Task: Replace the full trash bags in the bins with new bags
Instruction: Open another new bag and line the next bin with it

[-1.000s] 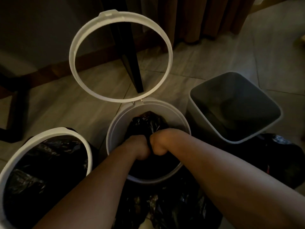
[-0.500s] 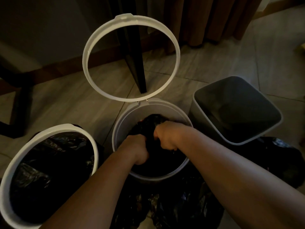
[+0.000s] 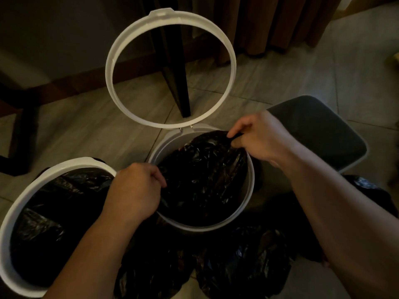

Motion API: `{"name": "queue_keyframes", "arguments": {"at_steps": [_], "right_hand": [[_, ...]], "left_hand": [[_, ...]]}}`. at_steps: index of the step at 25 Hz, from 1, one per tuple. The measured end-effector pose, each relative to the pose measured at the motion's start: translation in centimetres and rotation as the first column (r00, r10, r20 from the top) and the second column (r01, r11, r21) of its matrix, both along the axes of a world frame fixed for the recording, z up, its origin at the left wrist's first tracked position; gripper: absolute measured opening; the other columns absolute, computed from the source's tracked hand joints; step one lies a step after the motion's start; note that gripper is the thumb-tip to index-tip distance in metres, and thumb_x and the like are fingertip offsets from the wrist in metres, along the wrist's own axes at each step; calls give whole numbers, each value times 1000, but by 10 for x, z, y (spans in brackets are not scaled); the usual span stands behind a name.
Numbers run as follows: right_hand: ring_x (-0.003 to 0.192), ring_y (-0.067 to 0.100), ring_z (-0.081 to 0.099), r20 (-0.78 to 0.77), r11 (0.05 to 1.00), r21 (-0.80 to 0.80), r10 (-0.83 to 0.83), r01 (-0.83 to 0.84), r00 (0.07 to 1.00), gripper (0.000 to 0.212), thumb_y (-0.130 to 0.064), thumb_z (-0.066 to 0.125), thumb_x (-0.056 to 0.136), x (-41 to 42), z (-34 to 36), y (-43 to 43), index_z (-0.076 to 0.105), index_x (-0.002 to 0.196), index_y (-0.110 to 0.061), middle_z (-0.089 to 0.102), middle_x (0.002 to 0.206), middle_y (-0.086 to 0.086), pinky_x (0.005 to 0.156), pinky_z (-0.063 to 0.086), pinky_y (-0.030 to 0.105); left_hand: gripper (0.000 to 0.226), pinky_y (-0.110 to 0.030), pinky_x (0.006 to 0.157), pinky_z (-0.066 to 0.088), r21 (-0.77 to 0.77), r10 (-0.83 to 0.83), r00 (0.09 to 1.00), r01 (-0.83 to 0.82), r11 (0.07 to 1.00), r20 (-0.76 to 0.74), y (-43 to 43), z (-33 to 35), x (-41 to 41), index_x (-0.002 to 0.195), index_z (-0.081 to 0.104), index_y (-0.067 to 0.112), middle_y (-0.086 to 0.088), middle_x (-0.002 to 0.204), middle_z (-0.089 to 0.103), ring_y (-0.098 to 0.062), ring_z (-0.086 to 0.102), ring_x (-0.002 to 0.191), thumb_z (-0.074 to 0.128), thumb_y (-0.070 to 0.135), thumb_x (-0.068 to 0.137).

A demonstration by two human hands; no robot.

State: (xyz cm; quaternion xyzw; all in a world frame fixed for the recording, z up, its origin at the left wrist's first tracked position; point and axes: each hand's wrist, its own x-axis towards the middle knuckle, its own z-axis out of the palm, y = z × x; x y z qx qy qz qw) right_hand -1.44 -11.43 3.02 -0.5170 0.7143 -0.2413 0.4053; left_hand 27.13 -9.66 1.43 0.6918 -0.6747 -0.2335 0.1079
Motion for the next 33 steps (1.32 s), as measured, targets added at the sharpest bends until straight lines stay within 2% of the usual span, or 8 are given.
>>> {"name": "queue_keyframes", "arguments": {"at_steps": [4,7,10,13,15,19,24,33], "right_hand": [[97,4,70,134,979,-49,-188,196,973,37,-4,77,89,-11,0,16,75,109,-35,73,107,-13,71,54,19],[98,8,68,11,956,-101,-277,277,961,23,-11,75,94,-24,-4,25,77,110,-28,72,113,-7,75,53,21],[108,11,59,-275,949,-235,-271,209,922,21,-19,67,101,-31,-9,34,77,117,-27,64,124,-1,87,46,21],[92,9,61,-360,917,-386,-253,104,898,28,-23,59,105,-29,-14,44,67,132,-26,65,114,1,74,45,15],[75,13,73,-154,918,-323,-289,229,945,28,-20,65,103,-29,-17,47,59,127,-33,71,103,-1,64,58,22],[85,22,80,406,898,-10,-398,440,823,18,-2,75,92,-29,-16,50,66,94,-17,72,104,12,67,65,34],[96,23,79,603,925,101,-349,366,717,25,-10,85,67,-35,-21,77,83,93,-10,80,100,10,72,64,30],[111,12,69,-88,998,-37,-57,54,995,63,-10,94,74,-29,-81,104,68,128,-27,55,137,-9,100,59,42]], "left_hand": [[34,-28,101,41,-8,-51,999,51,999,15,3,3,25,125,75,23,-2,133,67,-24,61,122,71,16,92],[97,-23,112,28,174,-53,993,70,982,-102,8,-2,40,158,44,23,6,153,44,-8,42,137,91,21,73],[87,-31,109,46,211,96,932,-22,977,-349,23,-7,46,142,61,45,12,142,60,-8,59,127,91,11,67],[48,-20,64,58,165,199,924,-151,975,-327,37,-14,48,100,74,61,9,82,80,-12,76,73,84,18,80],[43,-15,58,54,168,260,914,-216,962,-311,49,-18,48,101,70,66,8,73,78,-7,72,62,84,38,72],[97,-40,106,53,303,291,870,-175,937,-398,72,-31,49,140,55,52,13,130,68,-10,67,117,86,52,49],[110,-34,115,42,267,236,873,-127,955,-427,94,-48,50,156,39,46,15,146,55,-6,56,130,97,26,65],[113,-34,117,41,102,77,969,-54,993,-237,114,-71,30,165,16,43,17,151,35,-13,47,138,89,30,79]]}}
